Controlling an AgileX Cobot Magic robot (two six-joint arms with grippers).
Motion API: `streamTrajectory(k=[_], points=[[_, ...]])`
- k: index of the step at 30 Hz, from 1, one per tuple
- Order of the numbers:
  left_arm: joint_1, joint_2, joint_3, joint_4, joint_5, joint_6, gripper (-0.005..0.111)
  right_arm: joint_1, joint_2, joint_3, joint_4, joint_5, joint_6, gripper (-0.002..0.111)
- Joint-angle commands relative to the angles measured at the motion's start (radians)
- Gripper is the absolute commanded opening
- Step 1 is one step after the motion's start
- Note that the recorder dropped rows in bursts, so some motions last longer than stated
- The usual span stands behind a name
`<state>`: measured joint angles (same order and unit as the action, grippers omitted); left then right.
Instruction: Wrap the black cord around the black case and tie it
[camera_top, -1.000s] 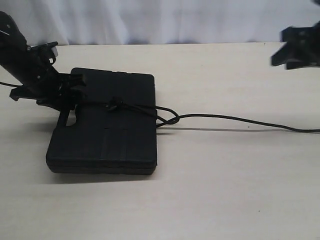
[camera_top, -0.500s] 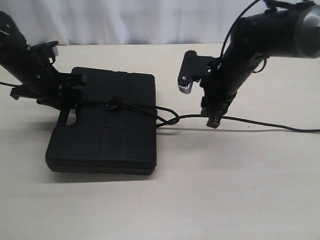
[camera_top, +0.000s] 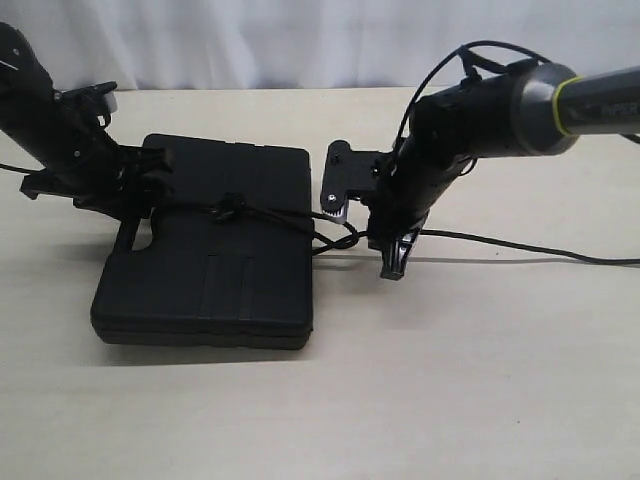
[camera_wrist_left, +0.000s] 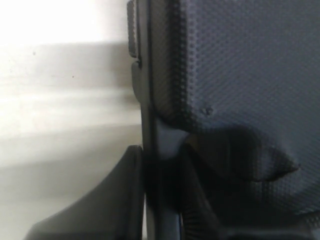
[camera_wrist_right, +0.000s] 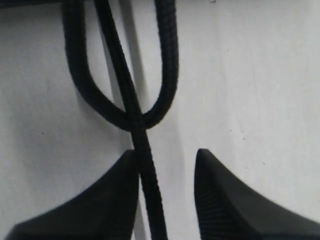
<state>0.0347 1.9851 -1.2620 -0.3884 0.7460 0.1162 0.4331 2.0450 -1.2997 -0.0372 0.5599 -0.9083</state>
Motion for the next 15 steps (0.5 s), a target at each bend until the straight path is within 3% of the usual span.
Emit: streamTrajectory(k=[1, 5, 10, 15], points=[[0.000, -0.009, -0.008, -0.017, -0.009, 0.013, 0.000, -0.001, 0.009, -0.002, -0.010, 0.004, 0.036, 0.005], [0.000, -0.009, -0.008, -0.017, -0.017, 0.013, 0.000, -0.025, -0.045, -0.003, -0.104, 0.038, 0.175, 0.004], [0.000, -0.011, -0.008, -0.075, -0.030, 0.013, 0.000, -0.203, -0.188, 0.002, -0.099, 0.145, 0.188, 0.004], [0.000, -0.007, -0.008, -0.085, -0.025, 0.013, 0.000, -0.310, -0.204, 0.041, -0.099, 0.166, 0.248, 0.004]])
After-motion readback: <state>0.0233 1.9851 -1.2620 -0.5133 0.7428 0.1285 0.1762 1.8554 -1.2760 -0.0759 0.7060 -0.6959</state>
